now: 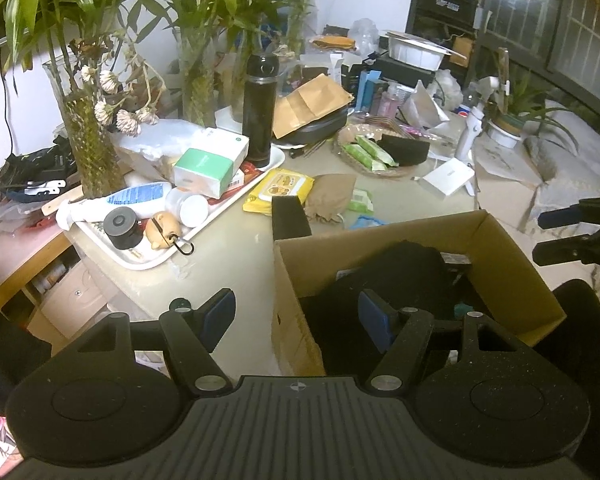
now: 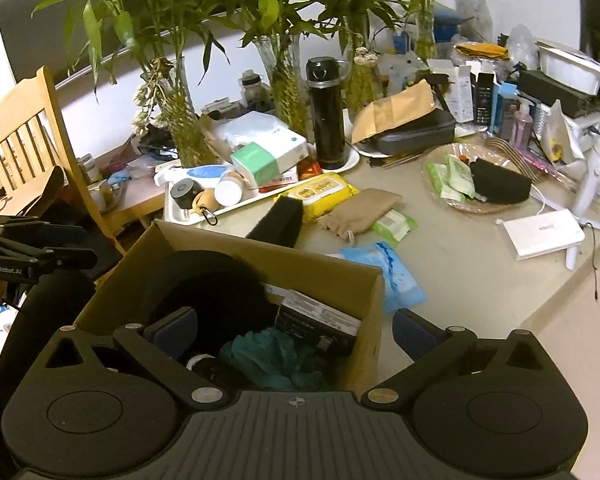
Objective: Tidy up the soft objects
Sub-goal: 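Move the left tool to the black foam sponge while the right tool approaches the blue wipes pack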
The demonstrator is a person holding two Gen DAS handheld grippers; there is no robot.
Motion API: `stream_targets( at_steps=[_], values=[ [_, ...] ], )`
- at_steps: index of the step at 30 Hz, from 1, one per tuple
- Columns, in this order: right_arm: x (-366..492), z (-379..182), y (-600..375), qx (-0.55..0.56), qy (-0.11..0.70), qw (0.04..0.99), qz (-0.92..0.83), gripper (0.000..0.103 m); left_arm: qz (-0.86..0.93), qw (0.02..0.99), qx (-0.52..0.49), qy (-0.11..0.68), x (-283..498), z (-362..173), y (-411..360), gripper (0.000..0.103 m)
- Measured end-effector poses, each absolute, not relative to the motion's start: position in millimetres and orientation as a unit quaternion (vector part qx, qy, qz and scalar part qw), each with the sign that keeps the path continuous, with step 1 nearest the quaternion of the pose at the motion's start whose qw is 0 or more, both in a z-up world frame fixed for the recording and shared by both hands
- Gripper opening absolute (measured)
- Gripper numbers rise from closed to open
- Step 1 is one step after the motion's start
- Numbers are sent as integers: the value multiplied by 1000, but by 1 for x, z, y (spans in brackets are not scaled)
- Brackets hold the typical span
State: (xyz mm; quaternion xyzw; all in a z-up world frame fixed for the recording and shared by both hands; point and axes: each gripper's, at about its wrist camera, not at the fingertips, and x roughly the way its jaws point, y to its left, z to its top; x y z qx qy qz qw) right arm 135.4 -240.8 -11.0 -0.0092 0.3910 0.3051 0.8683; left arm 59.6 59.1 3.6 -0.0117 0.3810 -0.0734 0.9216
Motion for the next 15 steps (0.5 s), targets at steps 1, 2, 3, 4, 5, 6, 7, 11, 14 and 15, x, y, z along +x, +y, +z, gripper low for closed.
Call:
stream_targets(
  at_steps=[1, 2, 3, 4, 5, 6, 7, 11, 14, 15],
  values=[
    [136, -11, -242, -8, 391, 868, 304, 103, -73, 921, -12, 381, 59, 4, 59, 67],
    [136, -12, -242, -6, 392, 868, 304, 103, -74, 921, -12, 382, 60, 4, 59, 67],
    [136, -12, -243, -4, 393, 868, 303, 103, -74, 921, -13, 382, 60, 4, 59, 67],
    [136, -12, -243, -2, 394, 868, 302, 103, -75, 921, -12, 382, 61, 4, 58, 67],
    [137, -13, -243, -1, 396, 867, 302, 103, -74, 921, -13, 382, 61, 4, 58, 67],
    [137, -14, -243, 0, 396, 867, 301, 103, -75, 921, -13, 382, 61, 3, 58, 67],
    [137, -14, -243, 1, 397, 867, 300, 103, -75, 921, -13, 382, 62, 4, 58, 67],
    [139, -15, -244, 8, 400, 867, 297, 103, -74, 921, -18, 382, 66, 2, 57, 67],
    [140, -17, -245, 11, 404, 866, 295, 103, -75, 921, -19, 381, 69, 2, 57, 67],
    [141, -18, -245, 11, 406, 865, 295, 103, -75, 922, -19, 380, 70, 2, 58, 67]
  ],
)
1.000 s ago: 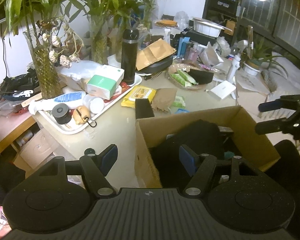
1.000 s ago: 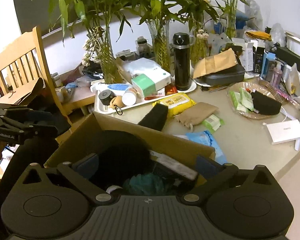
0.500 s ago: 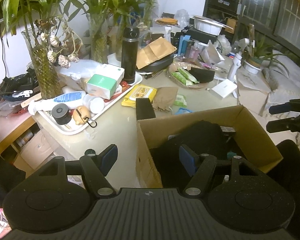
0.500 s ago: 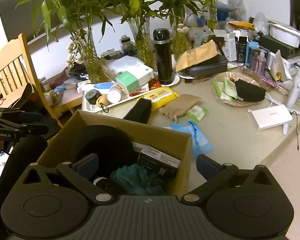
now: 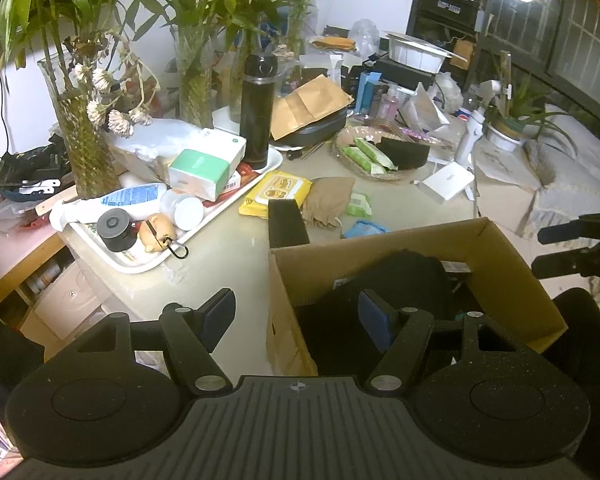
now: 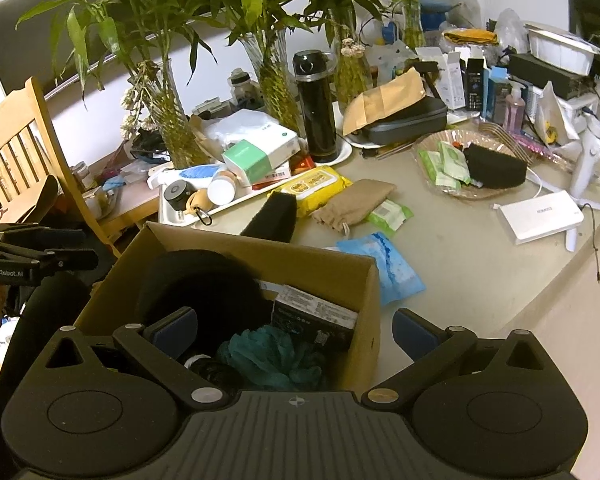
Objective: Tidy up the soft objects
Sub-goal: 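Move the left tool to the black foam sponge while the right tool approaches the blue wipes pack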
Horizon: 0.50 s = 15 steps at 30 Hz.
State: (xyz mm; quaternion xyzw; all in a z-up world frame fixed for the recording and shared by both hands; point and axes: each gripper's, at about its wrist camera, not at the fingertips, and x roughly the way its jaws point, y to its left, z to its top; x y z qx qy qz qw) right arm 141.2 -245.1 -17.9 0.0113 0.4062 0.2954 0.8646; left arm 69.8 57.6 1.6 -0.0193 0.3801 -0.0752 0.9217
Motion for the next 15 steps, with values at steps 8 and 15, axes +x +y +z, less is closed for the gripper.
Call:
stream_targets(
  at_steps=[8, 15],
  values=[
    [145, -20, -246, 19, 412, 863, 292, 103, -74, 923, -27, 376, 81, 1, 59, 67],
    [151, -17, -246, 16, 414, 863, 290, 103, -83, 926, -28, 368, 101, 3, 55, 67]
  ],
)
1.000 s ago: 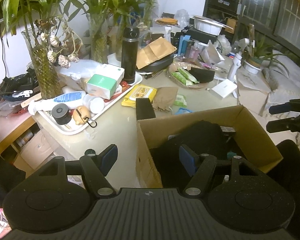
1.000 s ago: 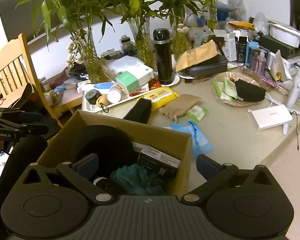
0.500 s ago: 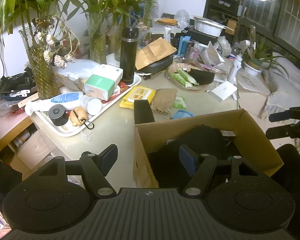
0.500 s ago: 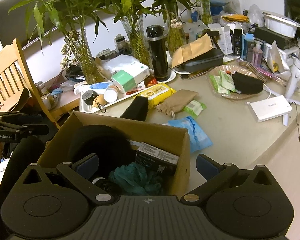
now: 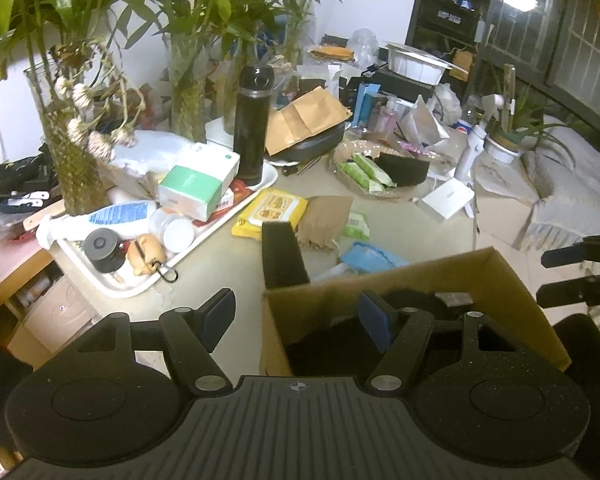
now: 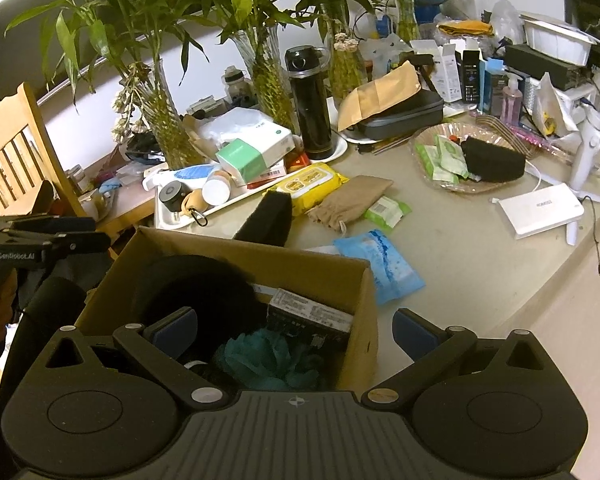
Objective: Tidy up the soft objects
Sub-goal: 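Move the left tool to the black foam sponge while the right tool approaches the blue wipes pack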
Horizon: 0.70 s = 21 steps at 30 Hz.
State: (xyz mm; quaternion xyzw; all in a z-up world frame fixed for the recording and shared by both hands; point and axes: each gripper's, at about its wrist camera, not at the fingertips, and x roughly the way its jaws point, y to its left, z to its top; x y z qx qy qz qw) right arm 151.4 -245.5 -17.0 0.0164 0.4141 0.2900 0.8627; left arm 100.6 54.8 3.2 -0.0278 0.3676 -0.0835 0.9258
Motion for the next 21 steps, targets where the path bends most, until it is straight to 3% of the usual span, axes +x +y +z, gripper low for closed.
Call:
stream_targets(
  at_steps=[21],
  values=[
    [179, -7, -271, 25, 397, 881, 255, 103, -83, 915, -24, 395, 160, -12, 63, 67]
  ],
)
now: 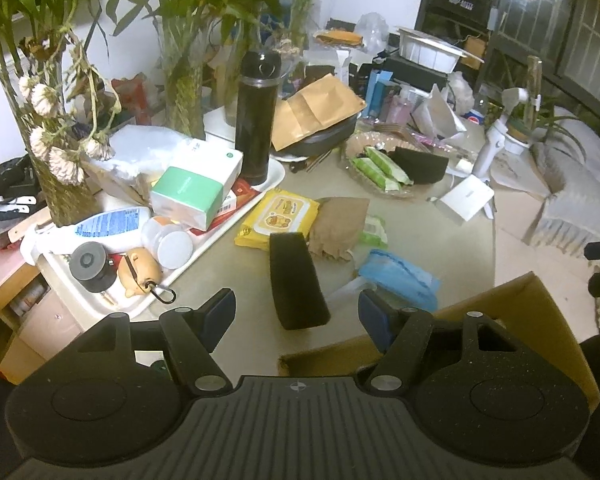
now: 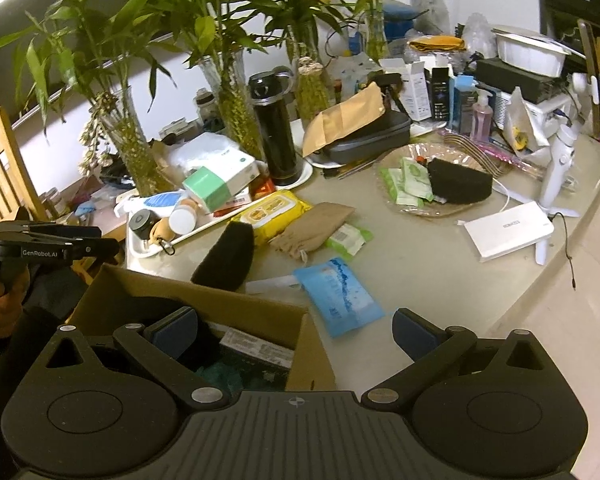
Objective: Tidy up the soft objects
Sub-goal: 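Move the left tool to the black foam sponge while the right tool approaches the blue wipes pack, then close the left tool on the black foam sponge strip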
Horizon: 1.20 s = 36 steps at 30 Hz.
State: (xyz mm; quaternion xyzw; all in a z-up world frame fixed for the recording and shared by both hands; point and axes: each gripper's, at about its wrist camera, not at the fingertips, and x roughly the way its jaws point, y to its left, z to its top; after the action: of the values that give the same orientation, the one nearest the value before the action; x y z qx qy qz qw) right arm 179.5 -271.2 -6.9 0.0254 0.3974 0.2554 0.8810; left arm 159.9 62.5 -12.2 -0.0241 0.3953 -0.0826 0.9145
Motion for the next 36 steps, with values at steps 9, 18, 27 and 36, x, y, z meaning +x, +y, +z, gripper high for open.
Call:
stream_targets(
  at_steps=[9, 18, 27, 36],
  values=[
    [192, -19, -276, 33, 406, 880, 245, 103, -96, 904, -25, 417, 189, -26, 70, 67],
    [206, -26, -278, 30, 414, 878, 240, 103, -111, 888, -14, 446, 230, -42, 77, 67],
    [221, -33, -284, 35, 418, 878, 232, 103, -152, 863, -14, 481, 262, -70, 79, 67],
    [230, -46, -289, 39, 428, 875, 224, 103, -178, 853, -23, 491, 285, -88, 78, 77]
  ],
)
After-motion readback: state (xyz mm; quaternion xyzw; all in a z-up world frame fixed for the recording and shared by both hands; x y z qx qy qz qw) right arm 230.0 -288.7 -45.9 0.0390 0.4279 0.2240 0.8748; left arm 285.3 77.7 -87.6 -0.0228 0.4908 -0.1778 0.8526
